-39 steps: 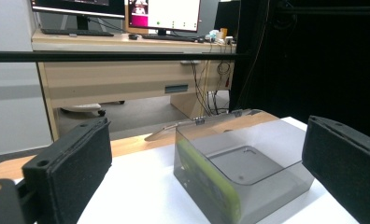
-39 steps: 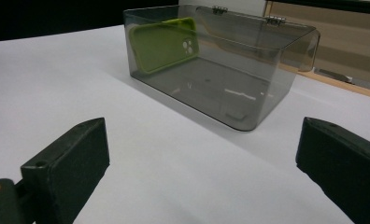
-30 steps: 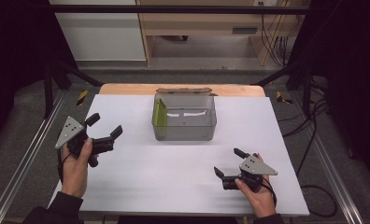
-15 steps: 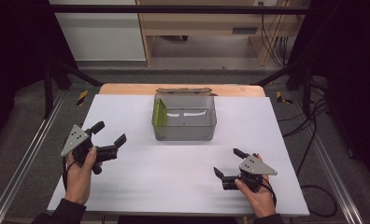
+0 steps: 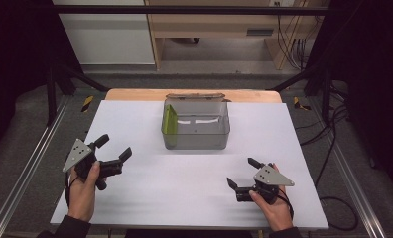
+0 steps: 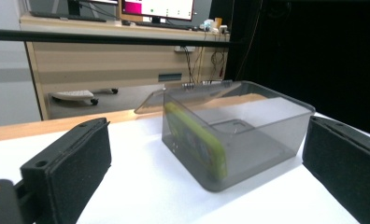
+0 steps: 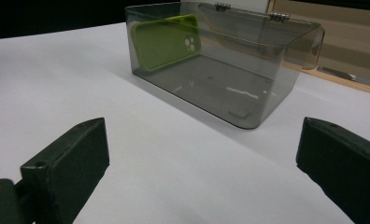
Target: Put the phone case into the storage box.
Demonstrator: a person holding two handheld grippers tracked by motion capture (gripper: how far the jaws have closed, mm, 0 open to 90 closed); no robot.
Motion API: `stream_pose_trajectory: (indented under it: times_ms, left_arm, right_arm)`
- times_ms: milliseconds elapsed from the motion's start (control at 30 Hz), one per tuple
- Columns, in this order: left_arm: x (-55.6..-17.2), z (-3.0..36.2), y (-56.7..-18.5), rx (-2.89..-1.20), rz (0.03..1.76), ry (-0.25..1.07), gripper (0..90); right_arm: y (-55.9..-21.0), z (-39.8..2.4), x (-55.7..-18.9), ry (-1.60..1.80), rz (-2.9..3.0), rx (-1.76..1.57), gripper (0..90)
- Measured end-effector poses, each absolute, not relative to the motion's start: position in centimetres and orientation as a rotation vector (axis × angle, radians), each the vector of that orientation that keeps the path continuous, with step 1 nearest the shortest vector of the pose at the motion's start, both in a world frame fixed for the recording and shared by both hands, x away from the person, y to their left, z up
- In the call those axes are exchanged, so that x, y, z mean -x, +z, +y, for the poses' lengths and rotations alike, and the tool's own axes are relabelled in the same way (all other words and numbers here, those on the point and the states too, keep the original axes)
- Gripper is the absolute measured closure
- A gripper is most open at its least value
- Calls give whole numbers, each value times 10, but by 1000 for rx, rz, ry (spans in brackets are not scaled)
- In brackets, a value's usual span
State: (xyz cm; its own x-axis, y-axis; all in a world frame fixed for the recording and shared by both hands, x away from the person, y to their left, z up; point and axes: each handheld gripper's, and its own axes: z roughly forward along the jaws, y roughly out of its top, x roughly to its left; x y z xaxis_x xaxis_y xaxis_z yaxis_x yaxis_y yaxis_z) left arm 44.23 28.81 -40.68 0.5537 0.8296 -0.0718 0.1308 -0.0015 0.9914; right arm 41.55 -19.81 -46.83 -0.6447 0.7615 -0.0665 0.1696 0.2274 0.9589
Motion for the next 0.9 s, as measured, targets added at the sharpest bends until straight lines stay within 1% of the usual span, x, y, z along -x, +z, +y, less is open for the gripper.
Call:
stream_pose_trajectory:
  times_ms: [67,600,900]
  left_arm:
    - [-441,288,-410,-1497,865,659,11]
    - [-420,303,-429,-1486,877,672,11]
    - [-413,303,-438,-1484,865,650,11]
  right_arm:
    - [-468,-198,-416,1434,1970,-852,27]
    - [-470,-197,-416,1419,1980,-850,27]
    - [-470,-196,-416,1415,1981,-849,28]
